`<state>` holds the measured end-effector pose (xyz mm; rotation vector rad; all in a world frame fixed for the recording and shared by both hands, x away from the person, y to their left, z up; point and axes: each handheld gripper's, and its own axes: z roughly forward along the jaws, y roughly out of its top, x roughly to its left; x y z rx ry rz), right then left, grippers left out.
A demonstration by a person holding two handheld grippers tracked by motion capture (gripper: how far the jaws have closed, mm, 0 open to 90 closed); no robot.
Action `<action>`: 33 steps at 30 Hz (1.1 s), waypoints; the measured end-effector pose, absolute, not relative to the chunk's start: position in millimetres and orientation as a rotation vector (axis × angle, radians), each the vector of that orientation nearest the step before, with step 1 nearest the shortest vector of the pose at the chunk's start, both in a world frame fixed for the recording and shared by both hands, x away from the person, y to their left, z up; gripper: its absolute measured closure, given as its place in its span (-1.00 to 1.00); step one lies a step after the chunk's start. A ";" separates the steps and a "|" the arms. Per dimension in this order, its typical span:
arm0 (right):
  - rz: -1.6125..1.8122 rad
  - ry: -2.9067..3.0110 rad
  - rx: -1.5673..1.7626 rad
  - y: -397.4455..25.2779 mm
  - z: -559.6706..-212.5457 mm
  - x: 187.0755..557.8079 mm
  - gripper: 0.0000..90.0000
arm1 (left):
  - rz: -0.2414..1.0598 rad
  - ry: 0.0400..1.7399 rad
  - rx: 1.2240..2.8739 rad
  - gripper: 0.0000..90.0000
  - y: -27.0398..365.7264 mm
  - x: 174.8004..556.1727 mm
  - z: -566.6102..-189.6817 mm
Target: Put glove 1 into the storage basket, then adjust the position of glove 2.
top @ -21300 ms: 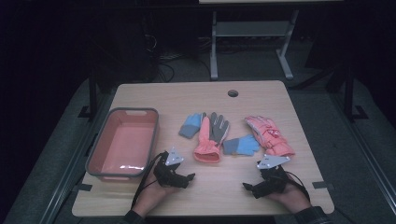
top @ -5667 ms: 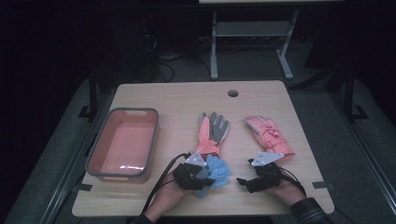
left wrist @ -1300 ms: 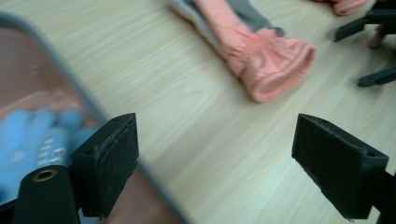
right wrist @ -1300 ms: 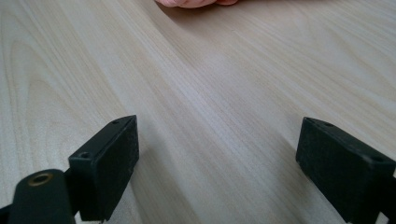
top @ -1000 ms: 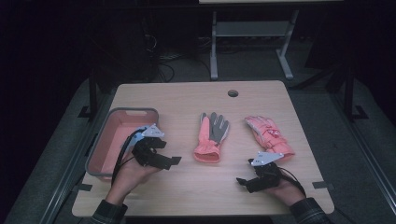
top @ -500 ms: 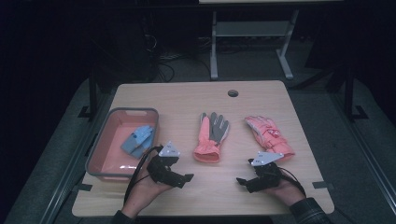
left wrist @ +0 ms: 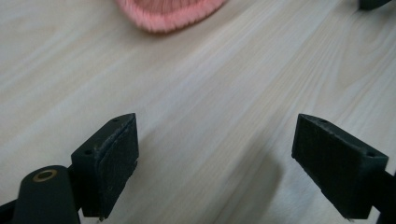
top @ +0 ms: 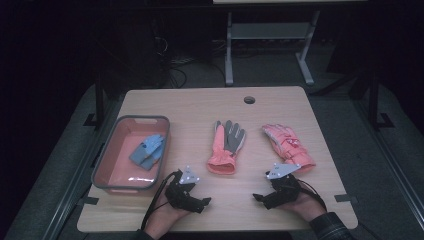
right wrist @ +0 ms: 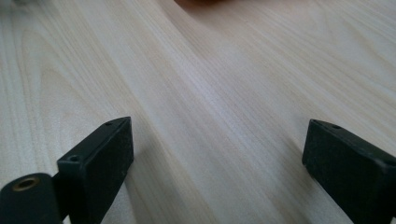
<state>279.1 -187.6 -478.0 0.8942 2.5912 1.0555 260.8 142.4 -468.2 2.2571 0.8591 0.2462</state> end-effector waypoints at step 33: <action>1.351 2.587 0.848 -112.5 -418.0 344.3 0.99 | 0.313 0.734 2.242 -0.72 151.4 260.0 -476.5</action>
